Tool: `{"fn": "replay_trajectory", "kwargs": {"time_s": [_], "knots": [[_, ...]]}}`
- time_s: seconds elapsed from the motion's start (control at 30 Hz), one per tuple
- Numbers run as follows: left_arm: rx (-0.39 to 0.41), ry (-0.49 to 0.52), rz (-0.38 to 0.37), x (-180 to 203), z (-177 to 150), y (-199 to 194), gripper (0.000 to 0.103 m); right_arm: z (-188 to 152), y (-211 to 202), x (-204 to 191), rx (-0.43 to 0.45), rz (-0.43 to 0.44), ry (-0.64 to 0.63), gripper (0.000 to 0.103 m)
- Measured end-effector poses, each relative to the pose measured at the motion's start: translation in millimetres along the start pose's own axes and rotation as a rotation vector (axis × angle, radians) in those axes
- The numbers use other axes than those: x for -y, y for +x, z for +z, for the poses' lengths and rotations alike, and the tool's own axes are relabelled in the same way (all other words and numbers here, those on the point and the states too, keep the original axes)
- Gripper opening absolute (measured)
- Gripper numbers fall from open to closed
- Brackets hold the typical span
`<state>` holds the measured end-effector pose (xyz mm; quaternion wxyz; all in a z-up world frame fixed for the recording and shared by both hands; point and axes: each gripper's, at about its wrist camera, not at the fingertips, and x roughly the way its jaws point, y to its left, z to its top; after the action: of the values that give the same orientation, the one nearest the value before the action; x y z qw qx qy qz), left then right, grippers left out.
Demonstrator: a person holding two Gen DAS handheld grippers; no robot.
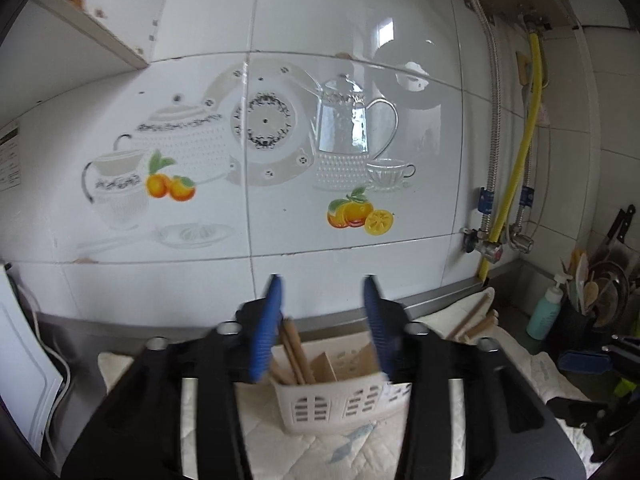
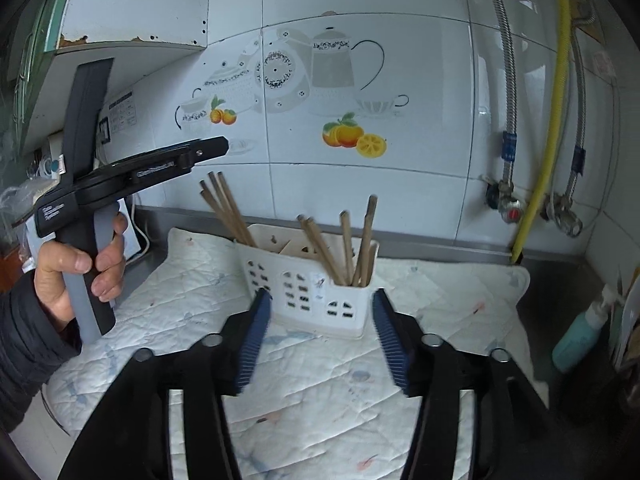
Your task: Organize utensils
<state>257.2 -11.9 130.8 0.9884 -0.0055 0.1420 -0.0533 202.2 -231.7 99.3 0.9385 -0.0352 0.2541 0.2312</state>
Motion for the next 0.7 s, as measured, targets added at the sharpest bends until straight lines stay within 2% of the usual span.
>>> {"fn": "replay_trajectory", "kwargs": {"time_s": [0.07, 0.1, 0.27, 0.37, 0.4, 0.5, 0.6, 0.7], "knots": [[-0.009, -0.009, 0.004, -2.3, -7.7, -14.5, 0.056, -8.9, -5.6, -5.0, 0.004, 0.0, 0.011, 0.057], [-0.015, -0.013, 0.006, -4.0, -11.4, -20.7, 0.059, -12.2, -7.3, -6.8, 0.003, -0.002, 0.011, 0.061], [-0.039, -0.037, 0.02, -11.2, -37.6, -52.3, 0.085, -39.6, -17.7, -20.6, -0.004, -0.029, 0.012, 0.073], [-0.053, -0.043, 0.04, -14.5, -55.5, -70.8, 0.095, -54.8, -21.4, -28.9, -0.017, -0.041, 0.01, 0.079], [-0.055, -0.045, 0.049, -15.7, -62.7, -77.9, 0.097, -60.7, -22.5, -31.9, -0.024, -0.043, 0.009, 0.082], [-0.077, -0.05, 0.07, -18.6, -80.5, -91.4, 0.098, -74.5, -24.7, -38.6, -0.038, -0.047, 0.011, 0.084], [-0.107, -0.064, 0.062, -21.1, -92.9, -100.5, 0.098, -86.8, -26.5, -45.2, -0.055, -0.054, 0.015, 0.088], [-0.114, -0.05, 0.101, -20.3, -102.1, -109.7, 0.098, -95.3, -30.6, -52.0, -0.062, -0.06, 0.014, 0.089]]}}
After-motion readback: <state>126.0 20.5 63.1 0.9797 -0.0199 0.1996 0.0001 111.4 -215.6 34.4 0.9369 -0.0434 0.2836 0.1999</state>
